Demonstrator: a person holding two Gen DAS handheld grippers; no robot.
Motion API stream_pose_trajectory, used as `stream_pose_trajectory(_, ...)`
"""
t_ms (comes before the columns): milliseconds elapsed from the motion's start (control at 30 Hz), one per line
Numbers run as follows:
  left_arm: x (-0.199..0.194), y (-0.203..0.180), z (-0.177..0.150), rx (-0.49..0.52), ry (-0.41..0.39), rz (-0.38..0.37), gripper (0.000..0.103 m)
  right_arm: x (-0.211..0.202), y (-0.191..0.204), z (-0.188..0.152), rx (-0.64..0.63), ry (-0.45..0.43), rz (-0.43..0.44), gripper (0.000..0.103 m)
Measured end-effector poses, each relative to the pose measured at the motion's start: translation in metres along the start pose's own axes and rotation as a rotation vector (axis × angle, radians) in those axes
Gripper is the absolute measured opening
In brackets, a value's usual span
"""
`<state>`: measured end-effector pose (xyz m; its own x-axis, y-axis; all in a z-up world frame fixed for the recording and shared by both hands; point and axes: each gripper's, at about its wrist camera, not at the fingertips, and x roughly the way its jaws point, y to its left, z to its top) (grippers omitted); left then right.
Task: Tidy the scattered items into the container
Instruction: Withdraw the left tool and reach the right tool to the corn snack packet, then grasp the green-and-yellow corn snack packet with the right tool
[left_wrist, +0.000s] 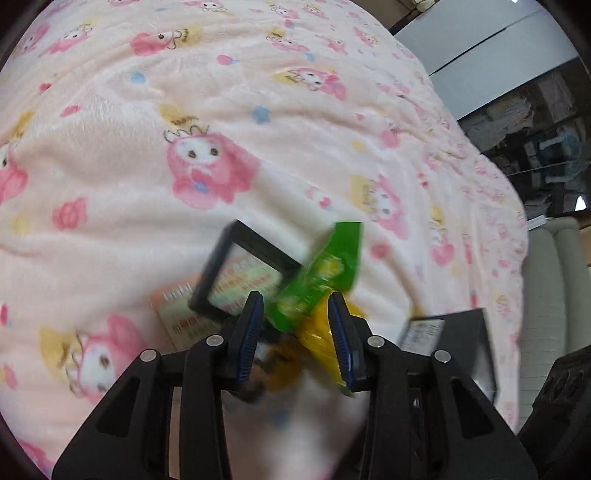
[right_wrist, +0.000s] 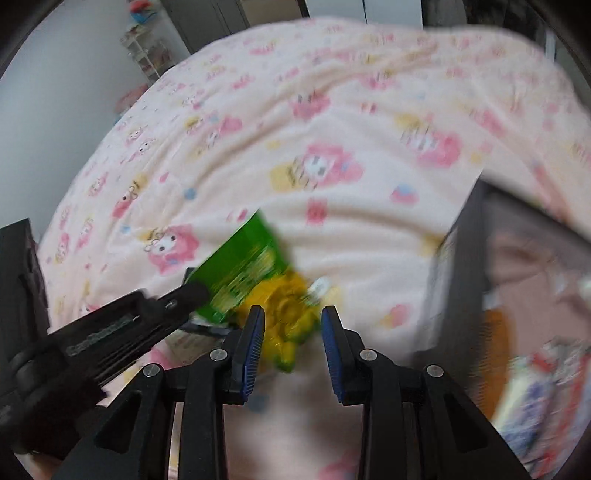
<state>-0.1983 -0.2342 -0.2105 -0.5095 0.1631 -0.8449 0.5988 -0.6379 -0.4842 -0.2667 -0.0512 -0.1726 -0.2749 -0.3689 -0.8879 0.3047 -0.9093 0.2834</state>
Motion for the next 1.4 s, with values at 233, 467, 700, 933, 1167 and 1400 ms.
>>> stream_pose_trajectory(233,0.006,0.018,0.011,-0.056,0.037,-0.152,0.007,0.040,0.002,0.000,0.048,0.072,-0.025,0.040)
stream_pose_trajectory(467,0.022,0.022,0.017,-0.120,0.087,-0.167,0.011,0.066,0.000,-0.004,0.106,0.120,0.010,0.055)
stream_pose_trajectory(700,-0.002,0.016,0.013,-0.046,0.055,-0.230,0.004,0.034,0.015,-0.007,0.024,0.056,0.033,0.025)
stream_pose_trajectory(933,-0.047,0.023,-0.024,0.058,0.033,-0.139,0.004,-0.004,0.025,-0.037,-0.020,0.059,0.126,0.025)
stream_pose_trajectory(1167,-0.043,0.033,-0.015,0.125,0.035,-0.004,0.022,0.003,0.034,-0.076,-0.059,0.123,0.126,0.025)
stream_pose_trajectory(1400,-0.013,0.045,-0.007,0.062,0.129,-0.074,0.043,-0.001,0.034,-0.069,-0.061,0.066,0.048,0.051)
